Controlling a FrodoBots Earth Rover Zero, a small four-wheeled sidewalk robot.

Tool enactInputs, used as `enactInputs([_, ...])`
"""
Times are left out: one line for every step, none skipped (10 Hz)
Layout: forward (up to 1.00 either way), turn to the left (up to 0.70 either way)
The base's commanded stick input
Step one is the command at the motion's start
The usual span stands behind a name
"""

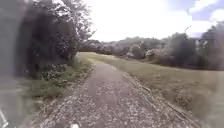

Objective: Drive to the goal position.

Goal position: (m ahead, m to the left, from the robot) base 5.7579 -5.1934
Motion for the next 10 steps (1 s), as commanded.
enactInputs([1.0,0.14])
enactInputs([1.0,0.32])
enactInputs([1.0,0.15])
enactInputs([1.0,0.06])
enactInputs([1.0,0.0])
enactInputs([1.0,0.0])
enactInputs([1.0,0.0])
enactInputs([1.0,0.0])
enactInputs([1.0,0.0])
enactInputs([1.0,0.0])
